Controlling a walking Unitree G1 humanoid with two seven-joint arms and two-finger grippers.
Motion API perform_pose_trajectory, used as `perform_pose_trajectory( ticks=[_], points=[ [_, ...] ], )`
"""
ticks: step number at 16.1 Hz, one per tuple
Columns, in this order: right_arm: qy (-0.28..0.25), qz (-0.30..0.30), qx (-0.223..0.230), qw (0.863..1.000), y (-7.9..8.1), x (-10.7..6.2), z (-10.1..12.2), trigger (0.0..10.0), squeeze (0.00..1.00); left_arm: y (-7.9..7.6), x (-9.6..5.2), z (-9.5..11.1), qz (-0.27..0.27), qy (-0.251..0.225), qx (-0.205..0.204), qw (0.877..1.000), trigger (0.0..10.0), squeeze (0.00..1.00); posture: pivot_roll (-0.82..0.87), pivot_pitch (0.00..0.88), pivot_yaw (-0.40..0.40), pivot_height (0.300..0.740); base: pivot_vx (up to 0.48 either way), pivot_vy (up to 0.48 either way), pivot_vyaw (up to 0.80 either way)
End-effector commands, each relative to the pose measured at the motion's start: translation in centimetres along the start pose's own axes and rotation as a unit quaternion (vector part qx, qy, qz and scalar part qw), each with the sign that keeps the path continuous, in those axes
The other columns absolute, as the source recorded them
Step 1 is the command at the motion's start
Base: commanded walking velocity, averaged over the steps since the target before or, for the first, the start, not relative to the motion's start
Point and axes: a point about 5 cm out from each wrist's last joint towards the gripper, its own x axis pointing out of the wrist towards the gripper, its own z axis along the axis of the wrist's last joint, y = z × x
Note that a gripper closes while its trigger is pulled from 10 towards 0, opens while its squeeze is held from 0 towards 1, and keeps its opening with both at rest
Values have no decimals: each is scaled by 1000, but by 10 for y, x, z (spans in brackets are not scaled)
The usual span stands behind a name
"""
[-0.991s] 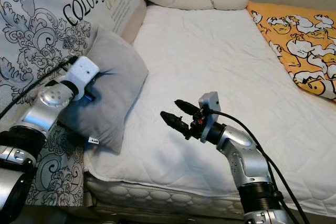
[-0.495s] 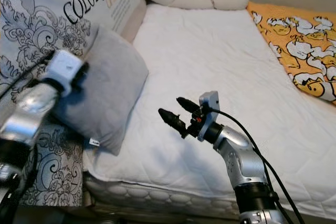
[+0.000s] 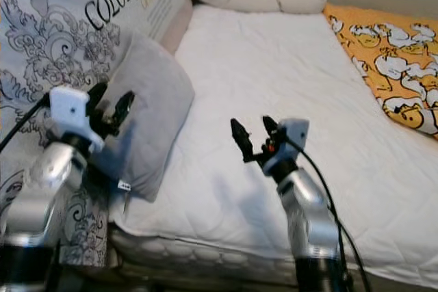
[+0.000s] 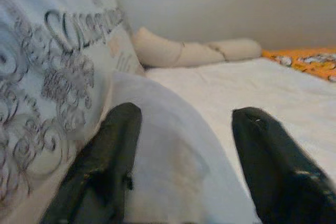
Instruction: Clean up the room
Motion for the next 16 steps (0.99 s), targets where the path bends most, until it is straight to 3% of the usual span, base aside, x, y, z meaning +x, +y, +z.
perform_pose_trajectory(
  ticks=[1,6,8,10,12,14,16],
  points=[
    [-16,-19,-18,1000,0,-4,4,10000,1000,0,-2,2,11,8,19,1000,10000,1000,-6,0,-55,740,0,-405,0],
    [-18,-69,-6,997,0,-9,-3,10000,1000,-3,-15,1,22,33,15,999,10000,1000,29,0,-69,740,0,-406,0],
    [7,-94,28,995,-4,-10,-8,10000,1000,0,-17,-3,33,41,3,999,10000,1000,23,0,-62,740,0,-403,0],
    [14,-99,23,995,-4,-10,-9,10000,1000,0,-18,-6,38,51,-4,998,10000,1000,16,0,-62,740,0,-398,0],
    [14,-91,50,995,-2,-9,-8,10000,1000,-1,-21,-14,42,67,-3,997,10000,1000,3,0,-60,740,0,-398,0],
    [16,-85,46,995,-1,-7,-6,10000,1000,-2,-20,-14,43,67,-6,997,10000,1000,5,0,-62,740,0,-392,0],
    [-25,-99,-21,995,-6,-4,5,10000,1000,-4,-17,-17,42,77,-3,996,10000,1000,9,0,-69,740,0,-390,0]
  ],
)
